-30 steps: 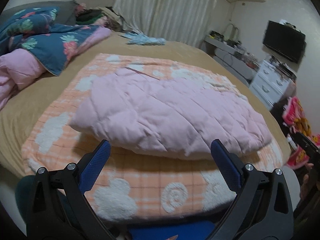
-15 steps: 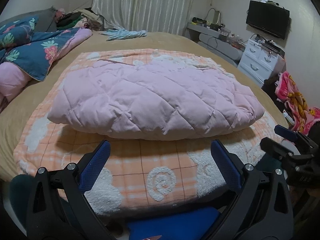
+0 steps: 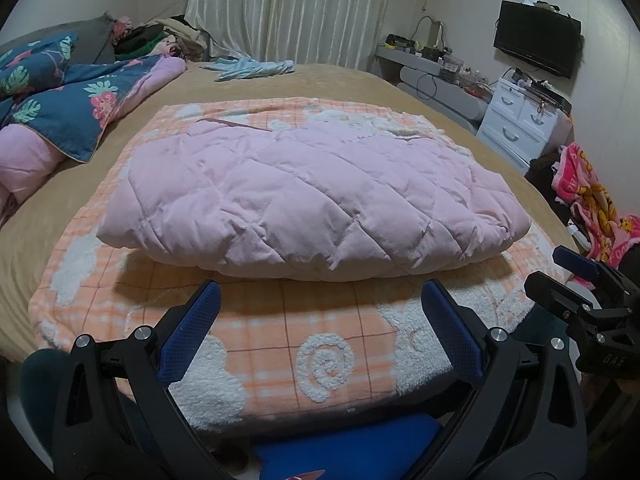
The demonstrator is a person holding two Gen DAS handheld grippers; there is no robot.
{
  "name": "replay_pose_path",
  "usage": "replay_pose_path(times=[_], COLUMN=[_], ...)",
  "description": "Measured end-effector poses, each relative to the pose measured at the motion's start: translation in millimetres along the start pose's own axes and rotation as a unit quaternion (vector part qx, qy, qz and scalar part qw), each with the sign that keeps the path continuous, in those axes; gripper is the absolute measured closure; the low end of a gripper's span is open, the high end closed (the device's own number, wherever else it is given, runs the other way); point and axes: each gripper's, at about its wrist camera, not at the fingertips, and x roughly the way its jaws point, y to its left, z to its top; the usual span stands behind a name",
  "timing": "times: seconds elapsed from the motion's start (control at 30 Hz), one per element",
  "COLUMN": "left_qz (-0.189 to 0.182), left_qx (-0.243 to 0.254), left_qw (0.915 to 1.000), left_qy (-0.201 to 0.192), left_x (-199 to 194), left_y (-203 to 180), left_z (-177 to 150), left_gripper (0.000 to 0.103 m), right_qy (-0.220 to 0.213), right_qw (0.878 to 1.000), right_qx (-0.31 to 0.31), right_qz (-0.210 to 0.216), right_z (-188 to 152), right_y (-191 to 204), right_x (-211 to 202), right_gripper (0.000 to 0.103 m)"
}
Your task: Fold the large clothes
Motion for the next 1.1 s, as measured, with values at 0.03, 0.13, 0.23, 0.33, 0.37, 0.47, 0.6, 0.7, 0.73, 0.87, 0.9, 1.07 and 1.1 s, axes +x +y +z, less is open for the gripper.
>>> replay_pose_path(times=[0.03, 0.13, 0.23, 0.33, 0.37, 0.47, 0.6, 0.7, 0.73, 0.87, 0.9, 1.07, 1.1], left_qz=[0.001, 0.001, 0.002, 0.003, 0.004, 0.005, 0.007, 0.006, 0.007, 0.007, 0.007, 0.009, 0.008], left_qx=[0.000, 0.001, 0.001, 0.001, 0.002, 0.001, 0.002, 0.002, 0.002, 0.002, 0.001, 0.001, 0.001], left_qw=[1.0000, 1.0000, 1.0000, 1.0000, 1.0000, 1.0000, 1.0000, 1.0000, 1.0000, 1.0000, 1.0000, 1.0000, 1.0000], left_qy=[0.000, 0.000, -0.001, -0.001, -0.001, -0.001, -0.002, -0.002, -0.002, -0.002, -0.003, -0.005, -0.005], left_x=[-0.1, -0.1, -0.2, 0.6, 0.7, 0.4, 0.5, 0.4, 0.4, 0.4, 0.2, -0.6, -0.6], left_y=[-0.1, 0.3, 0.5, 0.2, 0.2, 0.3, 0.3, 0.4, 0.3, 0.5, 0.4, 0.9, 1.0], left_z=[0.0, 0.1, 0.3, 0.6, 0.7, 0.5, 0.7, 0.9, 0.8, 0.9, 1.1, 2.1, 2.0], left_gripper=[0.009, 0.009, 0.009, 0.009, 0.009, 0.009, 0.009, 0.009, 0.009, 0.009, 0.009, 0.009, 0.009], right_qy=[0.000, 0.001, 0.000, 0.000, 0.000, 0.000, 0.000, 0.000, -0.001, -0.003, -0.003, -0.003, -0.003], right_qw=[1.000, 1.000, 1.000, 1.000, 1.000, 1.000, 1.000, 1.000, 1.000, 1.000, 1.000, 1.000, 1.000], right_qx=[0.000, 0.000, -0.001, 0.000, 0.000, 0.000, 0.000, -0.001, 0.000, -0.001, 0.000, 0.000, -0.001], right_qz=[0.000, 0.000, 0.001, 0.002, 0.002, 0.002, 0.002, 0.002, 0.002, 0.001, 0.001, 0.002, 0.002], right_z=[0.1, 0.2, 0.2, 0.6, 0.5, 0.9, 0.8, 0.8, 0.8, 2.4, 2.8, 3.2, 3.3], right_y=[-0.2, -0.2, 0.1, -0.2, -0.2, -0.2, -0.4, -0.5, -0.5, 0.1, 0.2, 0.1, 0.3], right_x=[-0.2, 0.1, -0.1, -0.5, -0.4, -0.8, -0.8, -1.3, -1.4, -3.2, -3.4, -3.6, -3.7], right_gripper=[0.004, 0.004, 0.004, 0.004, 0.004, 0.004, 0.004, 0.004, 0.004, 0.004, 0.004, 0.004, 0.004])
